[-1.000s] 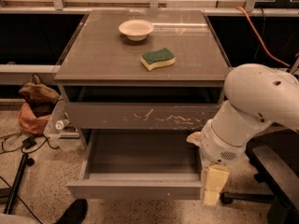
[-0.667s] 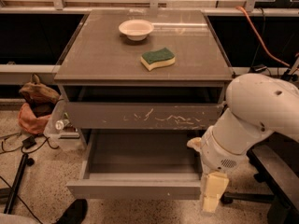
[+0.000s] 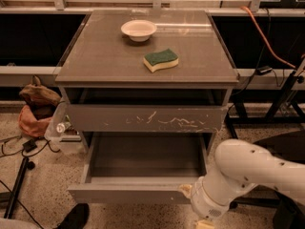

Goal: Close middle drawer

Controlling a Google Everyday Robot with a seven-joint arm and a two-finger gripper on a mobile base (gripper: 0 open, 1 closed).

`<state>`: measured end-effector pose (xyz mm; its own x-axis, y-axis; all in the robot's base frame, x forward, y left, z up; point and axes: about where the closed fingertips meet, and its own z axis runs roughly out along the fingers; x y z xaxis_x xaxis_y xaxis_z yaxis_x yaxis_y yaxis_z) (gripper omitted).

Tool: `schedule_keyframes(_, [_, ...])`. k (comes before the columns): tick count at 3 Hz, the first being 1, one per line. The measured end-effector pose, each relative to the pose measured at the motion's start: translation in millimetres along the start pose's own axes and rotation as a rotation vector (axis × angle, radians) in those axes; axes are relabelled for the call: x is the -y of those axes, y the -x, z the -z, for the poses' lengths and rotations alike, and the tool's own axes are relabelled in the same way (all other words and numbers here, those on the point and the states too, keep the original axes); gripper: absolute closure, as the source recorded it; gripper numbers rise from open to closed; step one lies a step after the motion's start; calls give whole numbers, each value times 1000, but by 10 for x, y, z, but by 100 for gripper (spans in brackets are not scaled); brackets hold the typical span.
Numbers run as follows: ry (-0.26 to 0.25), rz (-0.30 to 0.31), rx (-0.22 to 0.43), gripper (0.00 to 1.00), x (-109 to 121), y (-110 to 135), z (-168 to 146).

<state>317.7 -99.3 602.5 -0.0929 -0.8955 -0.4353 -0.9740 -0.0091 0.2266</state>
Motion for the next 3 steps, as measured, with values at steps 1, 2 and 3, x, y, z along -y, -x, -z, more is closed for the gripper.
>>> schedule_keyframes(1, [22,23,16,0,149,-140,-632])
schedule_keyframes(2, [37,56,9,0,453,-186,-995])
schedule_keyframes(3, [85,52,36,0,728,-211,-1320])
